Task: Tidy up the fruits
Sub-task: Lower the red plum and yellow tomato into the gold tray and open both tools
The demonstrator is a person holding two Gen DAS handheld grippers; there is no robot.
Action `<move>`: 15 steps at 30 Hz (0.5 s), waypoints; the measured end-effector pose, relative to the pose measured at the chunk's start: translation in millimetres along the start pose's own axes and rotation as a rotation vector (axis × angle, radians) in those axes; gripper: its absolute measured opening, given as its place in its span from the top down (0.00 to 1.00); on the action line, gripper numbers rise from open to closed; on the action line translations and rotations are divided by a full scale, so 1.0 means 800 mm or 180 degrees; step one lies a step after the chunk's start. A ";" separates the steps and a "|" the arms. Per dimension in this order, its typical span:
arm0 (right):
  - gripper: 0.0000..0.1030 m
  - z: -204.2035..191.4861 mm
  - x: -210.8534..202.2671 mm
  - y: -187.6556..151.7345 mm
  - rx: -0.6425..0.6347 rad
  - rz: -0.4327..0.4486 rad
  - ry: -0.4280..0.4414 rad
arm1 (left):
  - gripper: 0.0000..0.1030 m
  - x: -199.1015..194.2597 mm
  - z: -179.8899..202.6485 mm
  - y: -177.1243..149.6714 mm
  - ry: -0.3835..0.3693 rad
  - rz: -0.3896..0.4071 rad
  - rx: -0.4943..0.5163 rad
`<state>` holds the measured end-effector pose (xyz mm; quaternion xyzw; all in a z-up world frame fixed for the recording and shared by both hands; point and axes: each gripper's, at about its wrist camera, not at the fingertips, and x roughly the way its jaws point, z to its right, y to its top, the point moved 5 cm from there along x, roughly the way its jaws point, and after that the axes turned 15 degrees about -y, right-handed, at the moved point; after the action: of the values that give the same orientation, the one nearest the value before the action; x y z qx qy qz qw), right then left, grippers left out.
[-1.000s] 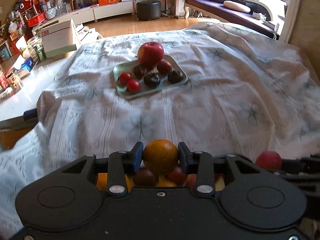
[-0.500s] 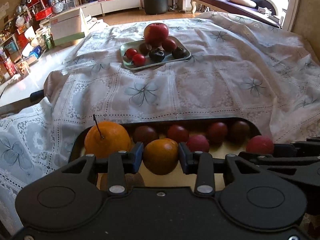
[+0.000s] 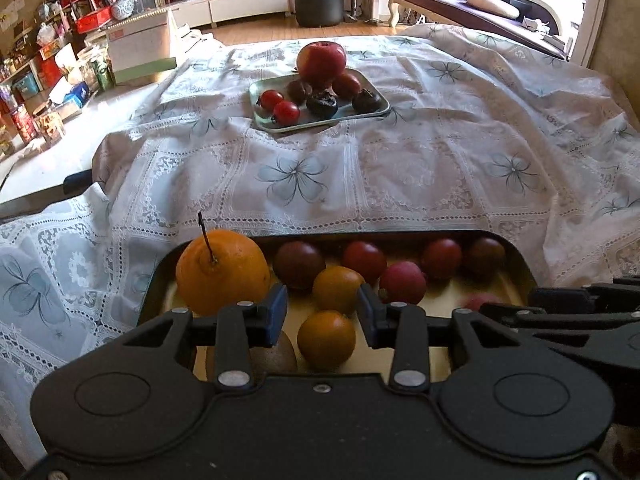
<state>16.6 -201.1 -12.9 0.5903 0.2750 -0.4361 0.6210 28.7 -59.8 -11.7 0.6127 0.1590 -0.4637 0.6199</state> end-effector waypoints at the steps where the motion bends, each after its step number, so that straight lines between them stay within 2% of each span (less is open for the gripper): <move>1: 0.59 0.000 -0.002 0.000 -0.0010 0.0026 -0.0003 | 0.54 0.000 -0.001 0.000 -0.0002 -0.0003 -0.0005; 15: 0.58 -0.004 -0.005 -0.003 -0.0020 -0.0021 0.0044 | 0.54 -0.014 -0.002 -0.007 0.0061 0.0048 -0.0037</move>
<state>13.5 -196.8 -10.8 0.5905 0.2826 -0.4332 0.6195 19.6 -53.0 -6.9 0.6147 0.1630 -0.4521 0.6254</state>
